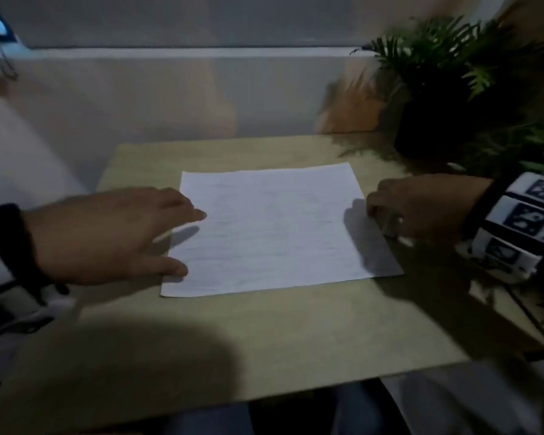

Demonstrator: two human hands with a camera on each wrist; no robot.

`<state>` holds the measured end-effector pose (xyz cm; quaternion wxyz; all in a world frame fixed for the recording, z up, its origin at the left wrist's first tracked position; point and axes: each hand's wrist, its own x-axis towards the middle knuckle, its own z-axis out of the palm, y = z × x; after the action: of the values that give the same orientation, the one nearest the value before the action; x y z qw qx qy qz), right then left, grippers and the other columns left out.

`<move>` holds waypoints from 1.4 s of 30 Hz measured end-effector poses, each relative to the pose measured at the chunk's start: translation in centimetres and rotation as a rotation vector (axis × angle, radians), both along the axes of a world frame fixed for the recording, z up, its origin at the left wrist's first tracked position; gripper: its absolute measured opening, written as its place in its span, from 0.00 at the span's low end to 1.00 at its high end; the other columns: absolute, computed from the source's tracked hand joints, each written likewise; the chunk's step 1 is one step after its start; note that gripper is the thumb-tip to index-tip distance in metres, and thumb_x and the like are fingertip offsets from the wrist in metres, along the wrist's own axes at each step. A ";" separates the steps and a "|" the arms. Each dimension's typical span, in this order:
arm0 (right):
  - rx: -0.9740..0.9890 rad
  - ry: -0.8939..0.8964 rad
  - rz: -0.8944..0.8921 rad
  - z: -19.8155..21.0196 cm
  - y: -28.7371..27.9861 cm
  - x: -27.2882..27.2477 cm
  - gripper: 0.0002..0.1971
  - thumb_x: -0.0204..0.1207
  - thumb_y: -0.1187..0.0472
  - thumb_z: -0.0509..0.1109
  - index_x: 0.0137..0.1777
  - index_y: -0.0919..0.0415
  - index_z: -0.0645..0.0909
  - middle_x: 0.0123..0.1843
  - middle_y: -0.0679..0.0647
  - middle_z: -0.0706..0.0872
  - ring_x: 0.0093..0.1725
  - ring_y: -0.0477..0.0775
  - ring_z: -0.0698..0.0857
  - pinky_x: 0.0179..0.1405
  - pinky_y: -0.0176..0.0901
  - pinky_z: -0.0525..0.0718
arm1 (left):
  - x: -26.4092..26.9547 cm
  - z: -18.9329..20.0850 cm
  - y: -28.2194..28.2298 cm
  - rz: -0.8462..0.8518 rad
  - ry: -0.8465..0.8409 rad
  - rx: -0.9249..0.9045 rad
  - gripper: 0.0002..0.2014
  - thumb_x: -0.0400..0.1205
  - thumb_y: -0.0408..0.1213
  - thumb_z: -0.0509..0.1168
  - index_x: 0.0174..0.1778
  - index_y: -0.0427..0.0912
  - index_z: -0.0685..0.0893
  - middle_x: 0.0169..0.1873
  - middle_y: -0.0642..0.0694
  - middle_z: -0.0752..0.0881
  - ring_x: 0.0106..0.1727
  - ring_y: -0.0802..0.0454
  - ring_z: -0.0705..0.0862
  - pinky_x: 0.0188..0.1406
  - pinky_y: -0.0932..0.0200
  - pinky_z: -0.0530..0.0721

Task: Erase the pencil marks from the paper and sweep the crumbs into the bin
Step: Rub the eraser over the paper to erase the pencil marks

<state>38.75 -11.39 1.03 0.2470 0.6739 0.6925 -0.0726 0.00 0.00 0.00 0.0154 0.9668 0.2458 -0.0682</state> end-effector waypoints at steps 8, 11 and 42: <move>-0.045 -0.032 0.009 -0.8 1.0 0.2 0.07 0.78 0.48 0.73 0.47 0.46 0.78 0.45 0.42 0.80 0.42 0.42 0.78 0.51 0.48 0.81 | -0.7 -2.3 0.0 0.140 0.305 -0.089 0.54 0.66 0.84 0.37 0.87 0.63 0.34 0.88 0.57 0.37 0.89 0.57 0.46 0.83 0.67 0.45; -0.033 -0.117 0.051 -1.4 2.1 0.6 0.10 0.79 0.44 0.69 0.46 0.48 0.77 0.42 0.44 0.80 0.43 0.46 0.80 0.50 0.48 0.81 | -1.1 -3.4 1.3 0.115 0.241 -0.166 0.55 0.64 0.84 0.38 0.87 0.64 0.38 0.88 0.61 0.39 0.87 0.63 0.44 0.76 0.78 0.37; 0.101 0.657 0.324 -2.4 4.5 -20.4 0.11 0.79 0.47 0.71 0.58 0.48 0.81 0.50 0.44 0.84 0.47 0.48 0.81 0.52 0.48 0.81 | -1.2 -5.2 2.1 -0.027 0.221 -0.145 0.52 0.69 0.88 0.45 0.87 0.63 0.52 0.89 0.56 0.44 0.89 0.51 0.48 0.86 0.42 0.56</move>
<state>18.38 -6.89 -1.32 -0.0136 0.5075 0.8353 -0.2108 -1.25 2.05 -5.20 0.0573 0.9529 0.2275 -0.1920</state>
